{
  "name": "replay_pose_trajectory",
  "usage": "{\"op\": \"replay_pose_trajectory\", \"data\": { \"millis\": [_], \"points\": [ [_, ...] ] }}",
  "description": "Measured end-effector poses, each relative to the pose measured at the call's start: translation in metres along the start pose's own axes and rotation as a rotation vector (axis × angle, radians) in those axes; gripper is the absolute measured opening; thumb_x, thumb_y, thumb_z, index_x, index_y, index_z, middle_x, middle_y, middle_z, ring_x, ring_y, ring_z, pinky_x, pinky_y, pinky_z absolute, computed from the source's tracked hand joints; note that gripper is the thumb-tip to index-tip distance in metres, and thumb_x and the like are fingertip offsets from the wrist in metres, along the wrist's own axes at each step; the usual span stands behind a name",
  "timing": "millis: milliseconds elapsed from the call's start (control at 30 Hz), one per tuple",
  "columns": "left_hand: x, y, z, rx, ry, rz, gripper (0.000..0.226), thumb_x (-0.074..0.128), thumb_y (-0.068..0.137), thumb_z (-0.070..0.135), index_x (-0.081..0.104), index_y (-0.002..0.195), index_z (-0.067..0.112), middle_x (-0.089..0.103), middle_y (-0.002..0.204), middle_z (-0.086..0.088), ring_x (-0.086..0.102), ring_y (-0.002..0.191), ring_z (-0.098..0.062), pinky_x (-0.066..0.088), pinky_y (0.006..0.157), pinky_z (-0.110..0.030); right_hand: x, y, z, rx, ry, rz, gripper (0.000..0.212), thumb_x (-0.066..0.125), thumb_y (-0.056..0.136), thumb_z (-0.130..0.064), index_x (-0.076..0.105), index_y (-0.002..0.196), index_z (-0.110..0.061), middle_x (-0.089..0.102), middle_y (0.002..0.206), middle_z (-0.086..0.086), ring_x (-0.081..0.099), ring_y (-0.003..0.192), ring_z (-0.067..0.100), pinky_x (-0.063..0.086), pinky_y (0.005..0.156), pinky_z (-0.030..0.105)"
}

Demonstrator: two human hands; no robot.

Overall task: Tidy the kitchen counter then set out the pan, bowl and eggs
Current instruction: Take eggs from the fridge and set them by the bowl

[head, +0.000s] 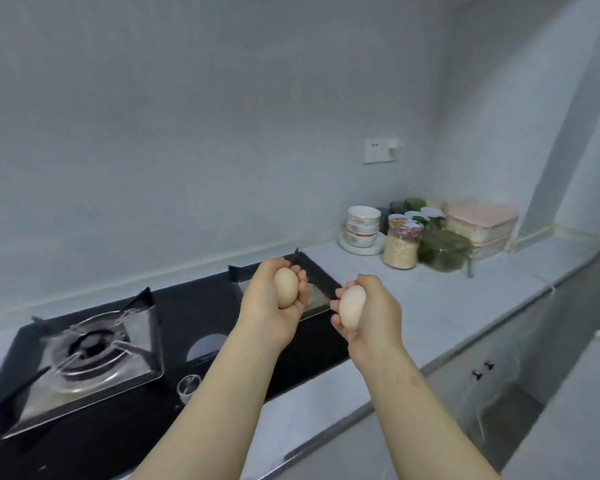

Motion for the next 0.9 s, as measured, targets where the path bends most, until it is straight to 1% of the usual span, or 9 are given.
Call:
{"op": "replay_pose_trajectory", "data": {
  "millis": [100,200,333,400,433,500,633,767,900],
  "points": [
    [-0.055,-0.017,0.056,0.094,-0.023,0.088,0.013,0.052,0.088,0.007,0.054,0.075,0.007,0.056,0.069,-0.006,0.054,0.060,-0.015,0.047,0.045,-0.018,0.057,-0.024,0.048,0.082,-0.034,-0.110,0.013,0.052,0.089,-0.017,0.056,0.078,-0.010,0.059,0.072,0.009,0.053,0.049,0.018,0.041,0.042,0.020],
    [-0.130,-0.043,0.124,0.221,-0.072,0.207,0.011,0.054,0.087,0.006,0.055,0.076,0.007,0.057,0.070,-0.007,0.055,0.063,-0.015,0.047,0.051,-0.018,0.127,-0.064,0.110,0.196,-0.117,-0.239,0.015,0.053,0.090,-0.019,0.056,0.078,-0.010,0.060,0.072,0.009,0.054,0.052,0.018,0.042,0.039,0.019],
    [-0.209,-0.082,0.185,0.324,-0.135,0.331,0.010,0.054,0.088,0.007,0.055,0.079,0.007,0.057,0.072,-0.008,0.055,0.062,-0.016,0.049,0.045,-0.018,0.193,-0.110,0.179,0.332,-0.174,-0.384,0.012,0.054,0.090,-0.020,0.057,0.085,-0.009,0.060,0.073,0.009,0.054,0.053,0.018,0.044,0.038,0.019],
    [-0.242,-0.101,0.208,0.368,-0.152,0.389,0.009,0.054,0.088,0.007,0.054,0.079,0.007,0.057,0.072,-0.008,0.055,0.063,-0.016,0.048,0.050,-0.019,0.219,-0.134,0.209,0.393,-0.203,-0.446,0.012,0.054,0.089,-0.020,0.058,0.089,-0.009,0.060,0.076,0.010,0.055,0.055,0.019,0.044,0.038,0.019],
    [-0.261,-0.113,0.222,0.398,-0.164,0.428,0.008,0.055,0.088,0.007,0.055,0.080,0.007,0.058,0.073,-0.008,0.056,0.063,-0.015,0.048,0.054,-0.019,0.234,-0.149,0.227,0.431,-0.219,-0.487,0.012,0.054,0.090,-0.021,0.058,0.087,-0.009,0.060,0.075,0.010,0.055,0.055,0.018,0.043,0.037,0.018],
    [-0.286,-0.128,0.237,0.419,-0.193,0.488,0.008,0.057,0.087,0.008,0.057,0.080,0.007,0.060,0.074,-0.007,0.057,0.065,-0.015,0.049,0.057,-0.020,0.251,-0.166,0.249,0.469,-0.255,-0.530,0.014,0.052,0.090,-0.020,0.056,0.080,-0.011,0.059,0.071,0.009,0.054,0.053,0.018,0.042,0.038,0.018],
    [-0.339,-0.154,0.267,0.492,-0.298,0.639,0.010,0.058,0.086,0.011,0.058,0.077,0.007,0.061,0.075,-0.008,0.059,0.065,-0.016,0.050,0.046,-0.019,0.290,-0.202,0.295,0.561,-0.351,-0.642,0.017,0.051,0.091,-0.019,0.055,0.077,-0.009,0.057,0.067,0.009,0.052,0.049,0.019,0.040,0.037,0.017],
    [-0.378,-0.170,0.290,0.562,-0.386,0.736,0.009,0.058,0.086,0.010,0.057,0.078,0.006,0.060,0.075,-0.009,0.059,0.065,-0.016,0.050,0.044,-0.017,0.325,-0.221,0.330,0.606,-0.479,-0.747,0.017,0.052,0.092,-0.022,0.057,0.082,-0.010,0.060,0.074,0.010,0.056,0.057,0.019,0.045,0.045,0.025],
    [-0.413,-0.183,0.311,0.624,-0.433,0.833,0.006,0.058,0.087,0.010,0.055,0.084,0.005,0.059,0.076,-0.008,0.059,0.067,-0.015,0.050,0.044,-0.017,0.357,-0.240,0.363,0.678,-0.589,-0.864,0.017,0.053,0.091,-0.023,0.058,0.082,-0.010,0.061,0.077,0.010,0.058,0.061,0.020,0.047,0.049,0.027]
  ]
}}
Point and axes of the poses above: each hand's wrist, its own y-axis towards the middle knuckle, its own x-axis out of the palm, z = x × y, the point moved 1 cm from there along y, towards the middle knuckle
